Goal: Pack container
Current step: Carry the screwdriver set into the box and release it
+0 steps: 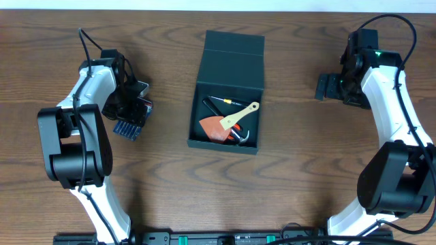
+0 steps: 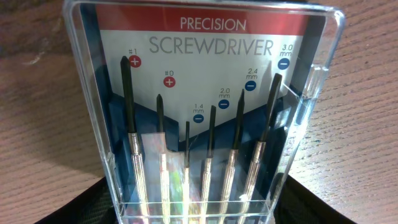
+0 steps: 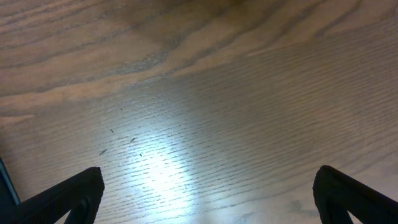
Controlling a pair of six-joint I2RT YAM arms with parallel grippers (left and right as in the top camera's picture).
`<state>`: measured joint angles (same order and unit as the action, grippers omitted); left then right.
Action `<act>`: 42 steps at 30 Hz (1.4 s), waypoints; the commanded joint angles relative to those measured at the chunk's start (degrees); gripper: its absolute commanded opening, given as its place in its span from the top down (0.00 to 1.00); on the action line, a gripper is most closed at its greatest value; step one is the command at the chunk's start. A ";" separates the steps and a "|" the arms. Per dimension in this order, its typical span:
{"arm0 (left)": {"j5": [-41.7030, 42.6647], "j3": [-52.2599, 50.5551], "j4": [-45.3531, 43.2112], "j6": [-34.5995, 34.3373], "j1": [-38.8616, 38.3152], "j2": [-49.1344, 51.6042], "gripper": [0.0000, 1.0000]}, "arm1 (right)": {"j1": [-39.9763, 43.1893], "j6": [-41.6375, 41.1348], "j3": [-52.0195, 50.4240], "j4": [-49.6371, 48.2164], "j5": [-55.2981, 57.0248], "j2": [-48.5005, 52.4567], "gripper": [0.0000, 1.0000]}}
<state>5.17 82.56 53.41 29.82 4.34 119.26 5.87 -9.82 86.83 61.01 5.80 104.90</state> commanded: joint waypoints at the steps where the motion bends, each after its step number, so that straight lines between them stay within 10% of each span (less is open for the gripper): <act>1: -0.24 -0.07 0.04 -1.88 -0.17 0.11 0.94 | -0.28 0.70 -0.15 0.13 -0.07 0.00 0.01; 21: -0.28 1.11 2.19 -3.76 -10.49 -23.50 0.94 | -0.28 0.68 -0.15 0.31 -0.07 0.00 0.01; 42: -0.22 1.25 -13.60 25.05 -39.82 -22.12 0.94 | -0.28 0.68 -0.15 0.94 -0.28 0.00 0.01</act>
<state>5.19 82.76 39.57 51.51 -34.85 93.78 5.87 -9.82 86.83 61.71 5.78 104.90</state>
